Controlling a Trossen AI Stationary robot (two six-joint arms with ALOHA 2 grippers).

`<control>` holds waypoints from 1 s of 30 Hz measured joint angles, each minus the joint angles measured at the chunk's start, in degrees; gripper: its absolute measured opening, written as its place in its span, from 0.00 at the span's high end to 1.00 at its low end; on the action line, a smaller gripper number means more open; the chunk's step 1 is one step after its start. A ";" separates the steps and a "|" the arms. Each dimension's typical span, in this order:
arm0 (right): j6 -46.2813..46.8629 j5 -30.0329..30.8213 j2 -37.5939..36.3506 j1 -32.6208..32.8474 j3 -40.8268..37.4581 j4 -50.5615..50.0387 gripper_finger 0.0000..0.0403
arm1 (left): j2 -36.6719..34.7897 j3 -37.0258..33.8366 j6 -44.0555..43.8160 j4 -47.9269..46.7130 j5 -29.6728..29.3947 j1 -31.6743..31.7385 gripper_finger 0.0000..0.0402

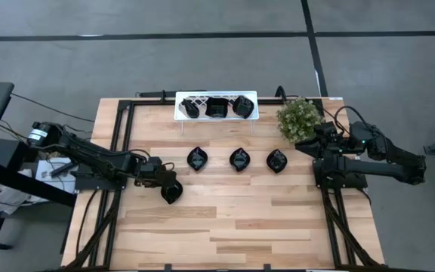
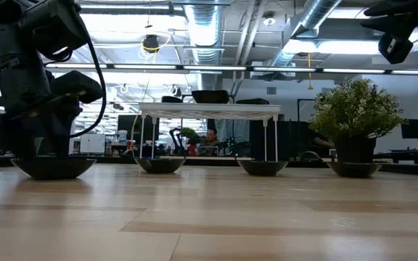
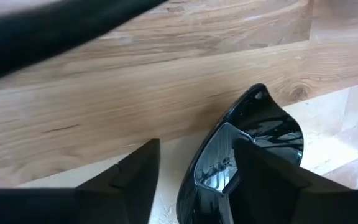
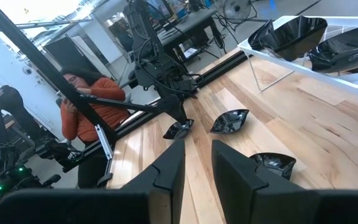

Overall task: Pick & Place Mini shaped plates
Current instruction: Stack the leaf shaped plate on top of the leaf shaped plate on the shelf

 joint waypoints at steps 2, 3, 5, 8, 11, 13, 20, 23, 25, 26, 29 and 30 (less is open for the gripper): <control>0.00 0.00 0.00 0.00 0.00 -0.02 0.81 | 0.00 0.00 0.00 0.03 0.00 0.00 0.54; 0.00 0.00 0.00 0.00 0.00 -0.02 0.81 | 0.00 0.00 0.00 0.02 0.00 0.00 0.57; 0.00 0.00 0.00 0.00 0.00 -0.02 0.81 | 0.00 0.00 0.00 0.01 0.00 0.00 0.63; -0.02 -0.02 0.00 0.00 0.00 -0.02 0.81 | 0.00 0.00 0.00 0.01 0.00 0.00 0.72; -0.02 0.00 0.00 0.00 0.00 -0.02 0.81 | 0.00 0.00 0.04 0.38 0.00 0.00 0.80; -0.02 -0.02 0.00 0.00 0.00 0.00 0.81 | -0.12 0.00 0.24 0.56 0.00 0.00 0.85; -0.02 -0.02 0.00 -0.02 0.00 0.32 0.81 | -4.67 0.02 3.39 1.42 -1.82 -0.07 0.98; -0.02 -0.02 0.00 -0.02 0.00 0.33 0.81 | -7.42 0.04 3.46 1.51 -4.69 -0.07 0.98; -0.02 -0.02 0.00 -0.02 0.00 0.33 0.81 | -9.09 0.04 3.46 1.71 -6.54 -0.07 0.98; -0.02 -0.01 0.00 -0.04 0.00 0.34 0.81 | -9.90 0.04 3.55 1.85 -7.51 -0.07 0.98; 0.26 -0.01 0.00 -0.04 0.00 0.49 0.81 | -12.50 0.04 6.80 5.69 -11.30 -0.07 0.98; 0.26 0.00 0.00 -0.04 0.00 0.58 0.81 | -13.35 0.04 8.73 8.16 -13.12 -0.07 0.98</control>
